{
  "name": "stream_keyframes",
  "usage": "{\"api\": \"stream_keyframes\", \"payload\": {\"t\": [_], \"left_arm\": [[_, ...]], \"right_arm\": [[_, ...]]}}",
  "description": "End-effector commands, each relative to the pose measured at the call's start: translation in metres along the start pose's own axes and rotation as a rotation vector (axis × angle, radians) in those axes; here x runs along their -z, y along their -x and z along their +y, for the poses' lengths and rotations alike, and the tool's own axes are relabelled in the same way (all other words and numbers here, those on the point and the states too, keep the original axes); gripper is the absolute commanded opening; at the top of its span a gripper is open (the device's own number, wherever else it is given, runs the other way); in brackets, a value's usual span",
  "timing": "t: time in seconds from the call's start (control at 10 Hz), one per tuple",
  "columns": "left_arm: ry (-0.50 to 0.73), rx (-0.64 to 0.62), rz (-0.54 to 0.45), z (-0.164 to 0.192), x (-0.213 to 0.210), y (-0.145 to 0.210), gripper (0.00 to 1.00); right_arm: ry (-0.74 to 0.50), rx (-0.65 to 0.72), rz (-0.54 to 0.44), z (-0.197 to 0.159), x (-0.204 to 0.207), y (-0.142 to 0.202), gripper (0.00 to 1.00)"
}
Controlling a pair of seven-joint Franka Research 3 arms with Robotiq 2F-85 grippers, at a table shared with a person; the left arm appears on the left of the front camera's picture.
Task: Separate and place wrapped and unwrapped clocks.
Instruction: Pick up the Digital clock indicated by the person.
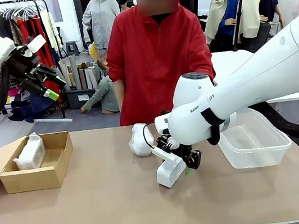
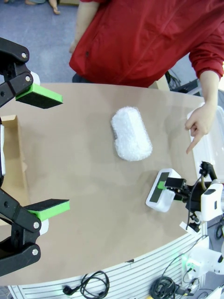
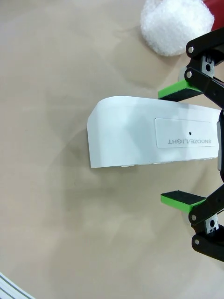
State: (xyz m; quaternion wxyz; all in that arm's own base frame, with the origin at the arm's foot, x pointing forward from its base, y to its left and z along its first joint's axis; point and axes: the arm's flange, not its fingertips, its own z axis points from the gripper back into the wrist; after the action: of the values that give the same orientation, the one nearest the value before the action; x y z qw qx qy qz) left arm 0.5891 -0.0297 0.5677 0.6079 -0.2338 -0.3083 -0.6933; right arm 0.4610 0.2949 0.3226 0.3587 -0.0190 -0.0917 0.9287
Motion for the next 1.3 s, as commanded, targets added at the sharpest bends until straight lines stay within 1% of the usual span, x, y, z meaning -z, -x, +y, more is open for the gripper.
{"api": "stream_keyframes", "payload": {"t": [0.0,0.4,0.5,0.8,1.0,1.1,1.2], "left_arm": [[-0.001,0.002,-0.001,-0.001,-0.001,0.0,1.0],[-0.001,0.002,-0.001,-0.001,-0.001,0.0,1.0],[-0.001,0.002,-0.001,-0.001,-0.001,0.0,1.0],[-0.001,0.002,-0.001,-0.001,-0.001,0.0,1.0],[-0.001,0.002,-0.001,-0.001,-0.001,0.0,1.0],[-0.001,0.002,-0.001,-0.001,-0.001,0.0,1.0],[-0.001,0.002,-0.001,-0.001,-0.001,0.0,1.0]], "right_arm": [[-0.01,-0.041,0.002,-0.006,0.003,0.004,0.85],[-0.006,-0.037,-0.006,-0.004,0.004,0.006,0.05],[-0.013,-0.037,-0.006,-0.003,0.004,0.006,0.0],[-0.011,-0.038,-0.016,-0.002,0.004,0.005,0.0],[-0.022,-0.038,-0.031,-0.001,-0.01,0.0,0.0],[-0.048,-0.008,-0.062,0.0,-0.019,-0.006,0.0],[-0.048,0.044,-0.091,-0.002,-0.036,-0.012,0.0]]}}
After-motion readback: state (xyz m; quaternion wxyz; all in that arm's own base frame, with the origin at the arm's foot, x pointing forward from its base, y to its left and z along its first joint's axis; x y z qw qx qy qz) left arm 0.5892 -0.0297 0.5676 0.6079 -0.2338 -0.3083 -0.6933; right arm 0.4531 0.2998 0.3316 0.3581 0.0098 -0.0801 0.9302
